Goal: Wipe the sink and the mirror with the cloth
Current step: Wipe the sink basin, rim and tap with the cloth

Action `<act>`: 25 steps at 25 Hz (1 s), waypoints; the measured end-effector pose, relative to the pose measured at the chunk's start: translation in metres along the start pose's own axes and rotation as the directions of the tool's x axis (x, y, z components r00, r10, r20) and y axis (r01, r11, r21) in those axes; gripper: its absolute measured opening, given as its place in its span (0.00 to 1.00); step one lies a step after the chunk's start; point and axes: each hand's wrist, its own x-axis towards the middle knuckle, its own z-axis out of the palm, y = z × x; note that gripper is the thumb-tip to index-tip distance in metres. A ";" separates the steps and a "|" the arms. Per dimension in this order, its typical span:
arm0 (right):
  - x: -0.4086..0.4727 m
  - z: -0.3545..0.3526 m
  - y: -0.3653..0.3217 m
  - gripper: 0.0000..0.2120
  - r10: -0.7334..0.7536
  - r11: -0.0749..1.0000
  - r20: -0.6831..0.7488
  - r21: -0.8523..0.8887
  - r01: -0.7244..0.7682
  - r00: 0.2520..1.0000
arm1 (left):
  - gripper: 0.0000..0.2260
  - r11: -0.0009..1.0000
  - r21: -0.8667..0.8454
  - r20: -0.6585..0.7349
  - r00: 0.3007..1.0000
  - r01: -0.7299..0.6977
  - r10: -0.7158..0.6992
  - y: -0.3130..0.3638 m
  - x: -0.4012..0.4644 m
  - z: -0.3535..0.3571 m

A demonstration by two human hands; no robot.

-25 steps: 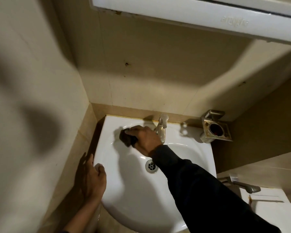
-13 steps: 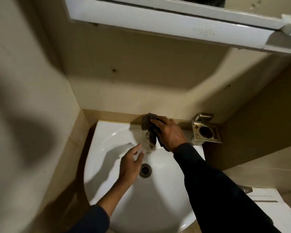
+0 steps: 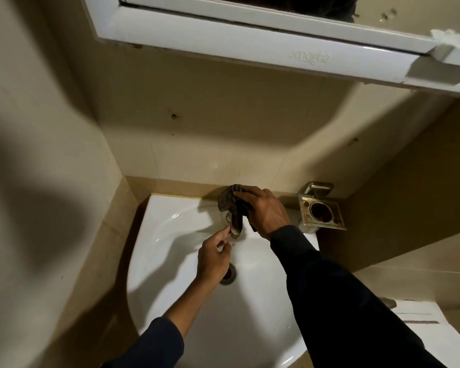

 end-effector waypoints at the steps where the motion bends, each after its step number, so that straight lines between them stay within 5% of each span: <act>1: -0.010 0.001 -0.002 0.21 -0.014 1.000 0.002 -0.004 0.014 1.000 | 0.20 1.000 -0.009 0.013 1.000 0.013 -0.012 0.000 0.000 0.000; 8: -0.083 0.008 -0.011 0.29 -0.284 0.958 0.048 -0.019 0.285 0.958 | 0.24 0.982 -0.144 -0.040 0.990 0.125 -0.132 -0.006 -0.001 -0.012; 15: -0.046 0.028 -0.009 0.34 -0.040 0.998 -0.021 -0.057 0.038 0.999 | 0.30 0.984 -0.116 -0.082 0.986 0.132 -0.142 -0.009 -0.001 -0.025; 25: -0.073 0.042 0.006 0.35 -0.101 0.995 -0.057 -0.015 0.100 0.993 | 0.30 0.990 -0.099 -0.061 0.992 0.105 -0.111 -0.008 -0.006 -0.026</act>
